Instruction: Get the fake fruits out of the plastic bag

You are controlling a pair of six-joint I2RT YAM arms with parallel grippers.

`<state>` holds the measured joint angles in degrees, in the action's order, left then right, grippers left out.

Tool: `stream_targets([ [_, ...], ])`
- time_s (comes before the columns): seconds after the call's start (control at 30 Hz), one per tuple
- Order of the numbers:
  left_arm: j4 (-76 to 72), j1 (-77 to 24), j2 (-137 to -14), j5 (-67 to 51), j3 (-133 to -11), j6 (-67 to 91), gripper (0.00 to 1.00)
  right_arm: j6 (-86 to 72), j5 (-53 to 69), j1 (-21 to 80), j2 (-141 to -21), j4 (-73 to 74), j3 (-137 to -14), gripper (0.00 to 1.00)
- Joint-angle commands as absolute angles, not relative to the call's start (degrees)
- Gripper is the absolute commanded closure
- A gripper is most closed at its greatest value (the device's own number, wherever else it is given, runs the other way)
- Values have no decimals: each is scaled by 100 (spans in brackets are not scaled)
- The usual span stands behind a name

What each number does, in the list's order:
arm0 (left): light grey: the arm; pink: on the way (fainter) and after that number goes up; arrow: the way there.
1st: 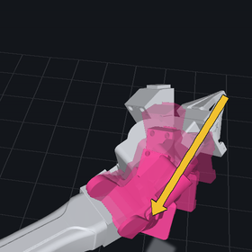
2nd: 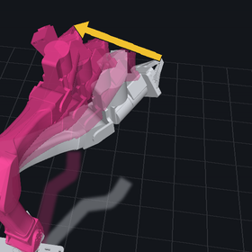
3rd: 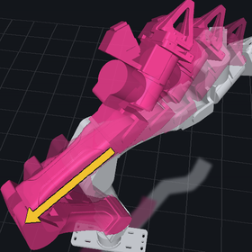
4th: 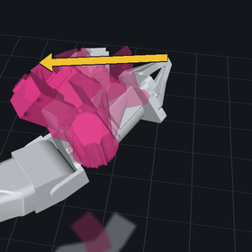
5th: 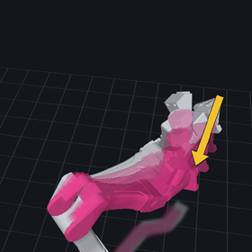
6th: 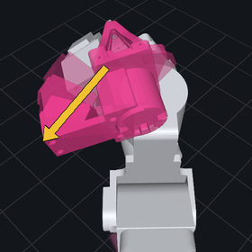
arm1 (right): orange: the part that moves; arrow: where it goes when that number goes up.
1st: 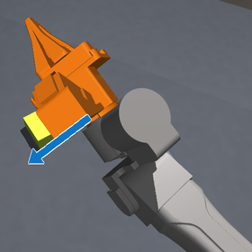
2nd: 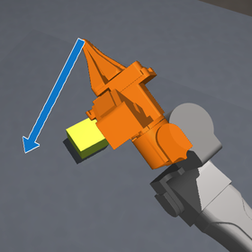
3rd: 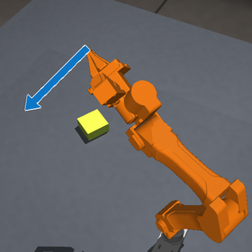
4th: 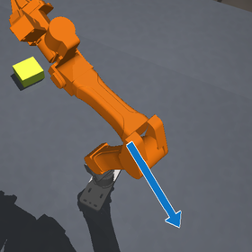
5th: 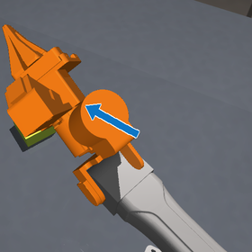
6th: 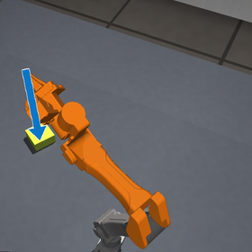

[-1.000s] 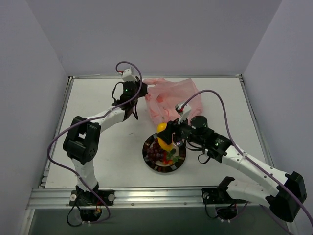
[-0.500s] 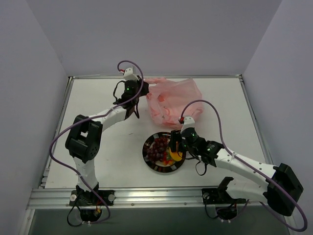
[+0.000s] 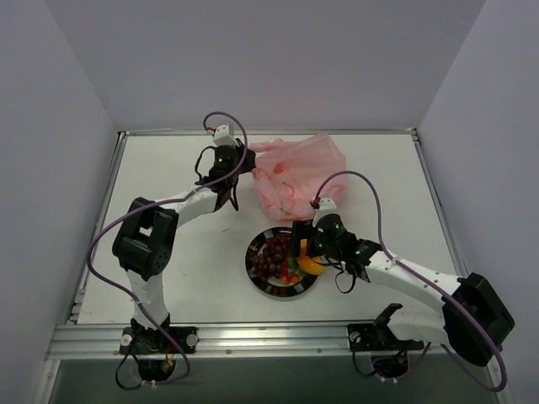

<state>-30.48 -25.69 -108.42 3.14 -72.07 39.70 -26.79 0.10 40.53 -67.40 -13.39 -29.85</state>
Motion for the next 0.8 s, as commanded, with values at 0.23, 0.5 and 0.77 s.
stream_targets([
  [0.23, -3507, -2522, -10415, 343, -6741, 4096, 98, -2549, 325, 4052, -6294, -1143, -3181, 17],
  [0.5, -3498, -2523, -10117, 422, -6399, 3938, 92, -2531, 44, 3885, -5494, -791, -3586, 16],
  [0.77, -3454, -2549, -9765, 334, -6126, 3788, 44, -2382, -852, 3867, -4351, -729, -3998, 3],
])
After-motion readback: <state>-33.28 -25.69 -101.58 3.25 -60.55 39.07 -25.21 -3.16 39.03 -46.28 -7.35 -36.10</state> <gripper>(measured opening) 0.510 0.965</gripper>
